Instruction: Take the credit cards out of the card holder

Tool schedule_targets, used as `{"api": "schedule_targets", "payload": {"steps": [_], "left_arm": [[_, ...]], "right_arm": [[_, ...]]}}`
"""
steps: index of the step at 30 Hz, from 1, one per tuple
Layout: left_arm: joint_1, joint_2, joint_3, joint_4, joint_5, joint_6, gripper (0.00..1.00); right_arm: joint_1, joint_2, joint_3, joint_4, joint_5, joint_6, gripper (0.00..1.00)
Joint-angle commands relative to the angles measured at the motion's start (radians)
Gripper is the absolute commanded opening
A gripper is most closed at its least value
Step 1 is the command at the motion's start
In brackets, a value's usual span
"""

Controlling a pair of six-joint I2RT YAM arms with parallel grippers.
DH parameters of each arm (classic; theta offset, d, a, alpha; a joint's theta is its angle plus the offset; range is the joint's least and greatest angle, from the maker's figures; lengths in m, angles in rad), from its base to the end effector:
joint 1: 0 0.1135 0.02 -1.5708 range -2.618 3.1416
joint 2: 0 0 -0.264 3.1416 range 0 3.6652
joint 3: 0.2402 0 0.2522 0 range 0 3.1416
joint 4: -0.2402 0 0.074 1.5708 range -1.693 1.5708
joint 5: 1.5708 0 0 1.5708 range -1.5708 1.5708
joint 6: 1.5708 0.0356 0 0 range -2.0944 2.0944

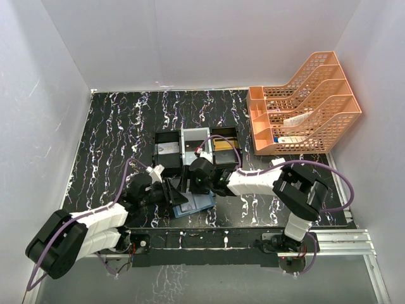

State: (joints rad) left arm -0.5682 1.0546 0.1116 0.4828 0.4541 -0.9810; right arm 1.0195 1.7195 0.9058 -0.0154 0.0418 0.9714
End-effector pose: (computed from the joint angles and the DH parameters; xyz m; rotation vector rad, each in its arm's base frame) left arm 0.1409 -0.1085 0.1330 -0.1470 2.2924 -1.3622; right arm 0.1820 0.2931 0.1570 -0.0412 2.5858 0.8143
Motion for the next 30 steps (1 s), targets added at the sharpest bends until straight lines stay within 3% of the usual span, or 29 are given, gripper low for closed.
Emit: {"api": "schedule_targets", "payload": {"steps": [1, 9, 21, 30], "left_arm": [[-0.005, 0.027, 0.034, 0.122, 0.011, -0.028, 0.34], [-0.006, 0.044, 0.076, 0.080, 0.023, -0.006, 0.36], [-0.036, 0.143, 0.177, 0.073, 0.062, 0.006, 0.47], [-0.072, 0.265, 0.258, 0.184, 0.122, -0.051, 0.66]], "right_arm": [[0.005, -0.037, 0.022, -0.020, -0.079, -0.032, 0.69], [-0.027, -0.124, -0.015, -0.046, 0.003, -0.025, 0.75], [-0.073, -0.366, -0.294, 0.124, 0.130, 0.094, 0.64], [-0.089, -0.579, -0.515, 0.329, 0.168, 0.180, 0.57]]}}
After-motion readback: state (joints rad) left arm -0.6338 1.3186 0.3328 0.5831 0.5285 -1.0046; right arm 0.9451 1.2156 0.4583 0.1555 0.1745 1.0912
